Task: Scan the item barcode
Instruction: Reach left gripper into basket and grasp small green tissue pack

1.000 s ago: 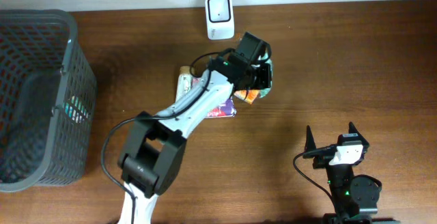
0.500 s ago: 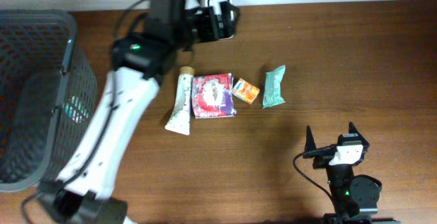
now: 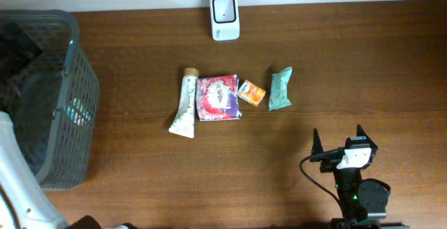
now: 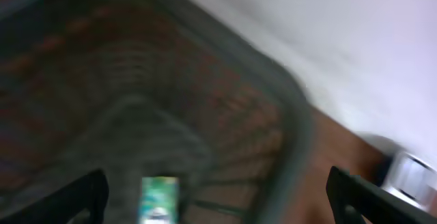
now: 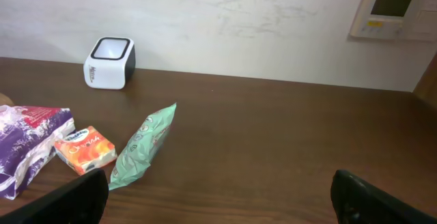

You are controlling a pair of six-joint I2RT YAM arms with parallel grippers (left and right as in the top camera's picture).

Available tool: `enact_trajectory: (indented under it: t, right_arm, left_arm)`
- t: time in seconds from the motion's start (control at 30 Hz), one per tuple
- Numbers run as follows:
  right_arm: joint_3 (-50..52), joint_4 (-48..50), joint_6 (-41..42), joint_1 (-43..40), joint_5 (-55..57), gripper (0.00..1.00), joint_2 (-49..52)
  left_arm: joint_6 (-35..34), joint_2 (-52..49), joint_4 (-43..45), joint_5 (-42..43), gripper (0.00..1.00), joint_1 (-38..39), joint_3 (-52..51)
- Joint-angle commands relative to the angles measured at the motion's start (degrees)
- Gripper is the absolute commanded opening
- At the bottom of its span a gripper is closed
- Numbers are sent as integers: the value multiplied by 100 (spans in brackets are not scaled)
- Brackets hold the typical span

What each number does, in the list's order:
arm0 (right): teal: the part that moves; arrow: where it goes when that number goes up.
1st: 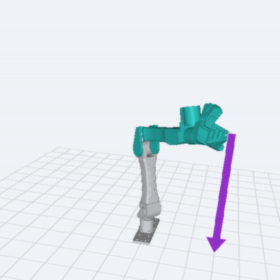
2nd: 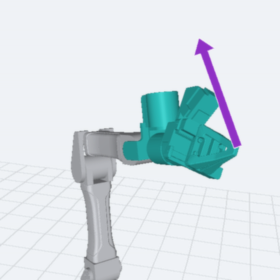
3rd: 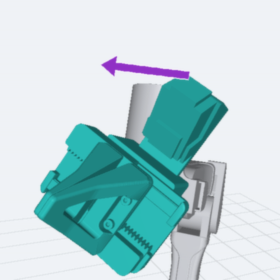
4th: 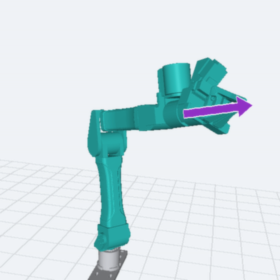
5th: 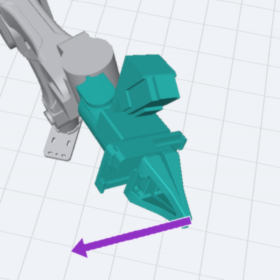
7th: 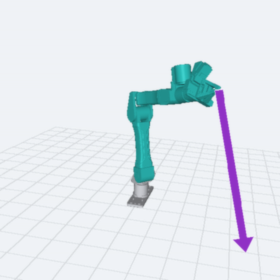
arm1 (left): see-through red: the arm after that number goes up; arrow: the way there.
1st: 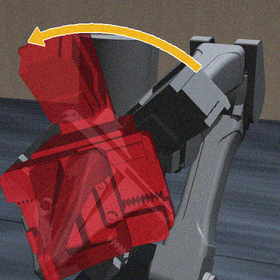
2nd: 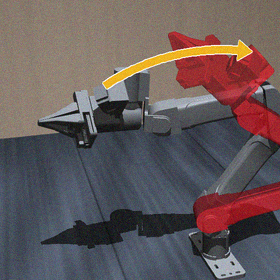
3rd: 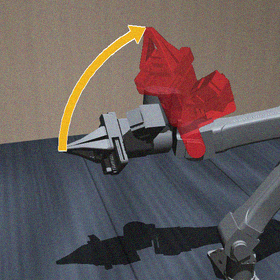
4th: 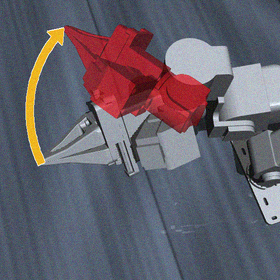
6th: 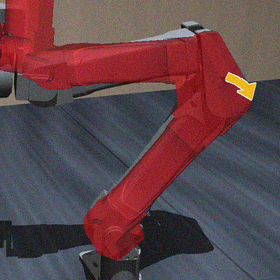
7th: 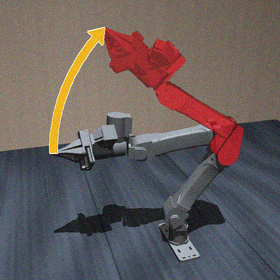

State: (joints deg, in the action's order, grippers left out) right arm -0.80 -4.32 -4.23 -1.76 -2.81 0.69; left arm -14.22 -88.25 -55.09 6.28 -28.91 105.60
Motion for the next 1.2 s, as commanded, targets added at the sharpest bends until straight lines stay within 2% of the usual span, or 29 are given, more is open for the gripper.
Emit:
enact_trajectory:
  t: [0.0, 0.2, 0.27, 0.63, 0.87, 0.97, 1.1, 1.13, 1.17]
  right_arm:
    - [48, -13, 61, 31, 46, 99, -37]
    - [48, -13, 61, 31, 48, 99, -37]
    - [48, -15, 61, 31, 48, 99, -37]
    - [48, -13, 61, 31, 48, 99, -37]
    - [48, -15, 61, 31, 48, 99, -37]
    - [48, -15, 61, 31, 48, 99, -37]
    - [48, -13, 61, 31, 46, 99, -37]
    - [48, -15, 61, 31, 48, 99, -37]
    - [48, -15, 61, 31, 48, 99, -37]
  left_arm:
    - [153, -573, -144, -522, 99, -372, 39]
    - [151, -1971, -695, -629, 100, -577, 42]
    - [151, -2223, -894, -940, 99, -577, 39]
    - [146, -3139, -1401, -907, 97, -577, -63]
    - [262, -3777, -1416, 120, 94, -522, -68]
    - [514, -3845, -1342, 315, 88, -511, -70]
    - [516, -3851, -1008, 273, 72, -514, -490]
    - [514, -3851, -824, 275, 64, -514, -647]
    - [514, -3851, -734, 275, 45, -514, -730]
